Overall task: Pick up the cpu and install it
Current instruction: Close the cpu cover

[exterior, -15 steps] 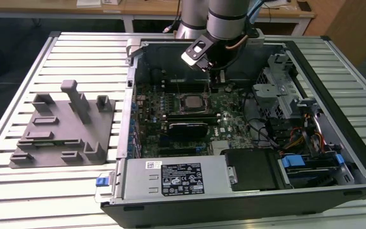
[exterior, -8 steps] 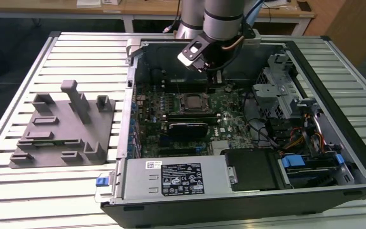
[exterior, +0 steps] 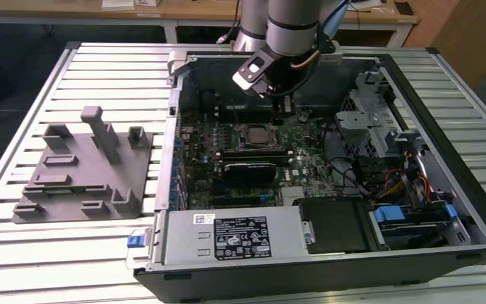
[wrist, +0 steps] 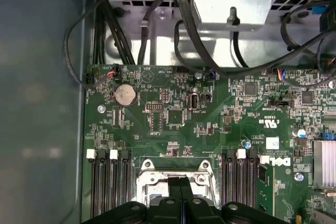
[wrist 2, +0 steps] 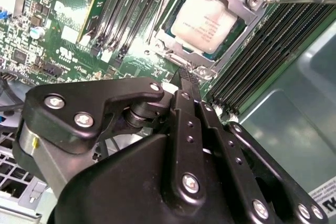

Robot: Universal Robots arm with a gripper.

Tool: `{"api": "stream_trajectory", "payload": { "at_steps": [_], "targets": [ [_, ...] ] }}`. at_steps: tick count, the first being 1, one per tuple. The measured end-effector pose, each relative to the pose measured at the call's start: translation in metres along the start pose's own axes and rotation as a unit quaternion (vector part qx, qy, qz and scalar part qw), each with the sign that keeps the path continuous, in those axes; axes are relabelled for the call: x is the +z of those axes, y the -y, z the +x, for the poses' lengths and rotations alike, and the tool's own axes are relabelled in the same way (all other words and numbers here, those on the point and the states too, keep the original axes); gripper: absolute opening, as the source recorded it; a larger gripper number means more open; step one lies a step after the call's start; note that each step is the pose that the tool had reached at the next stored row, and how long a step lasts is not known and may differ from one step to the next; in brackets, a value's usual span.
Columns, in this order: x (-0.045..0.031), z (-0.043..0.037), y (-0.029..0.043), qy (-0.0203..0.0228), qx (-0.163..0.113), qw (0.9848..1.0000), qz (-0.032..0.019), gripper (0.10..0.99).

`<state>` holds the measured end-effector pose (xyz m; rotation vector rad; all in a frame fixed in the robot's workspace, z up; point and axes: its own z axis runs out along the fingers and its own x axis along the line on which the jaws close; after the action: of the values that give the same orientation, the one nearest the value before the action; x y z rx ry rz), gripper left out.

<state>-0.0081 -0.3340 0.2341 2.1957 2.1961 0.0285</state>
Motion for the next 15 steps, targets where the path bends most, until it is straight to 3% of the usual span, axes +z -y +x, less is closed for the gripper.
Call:
{"api": "stream_trajectory", "payload": {
  "at_steps": [11,12,15],
  "targets": [
    [0.0007,0.0000,0.0102,0.0001,0.000,1.0000,0.0000,0.106],
    [0.0014,-0.0001,0.0168,0.0001,0.000,1.0000,0.0000,0.106],
    [0.0026,-0.0009,0.0224,0.0000,0.000,1.0000,0.0000,0.106]
  ]
}}
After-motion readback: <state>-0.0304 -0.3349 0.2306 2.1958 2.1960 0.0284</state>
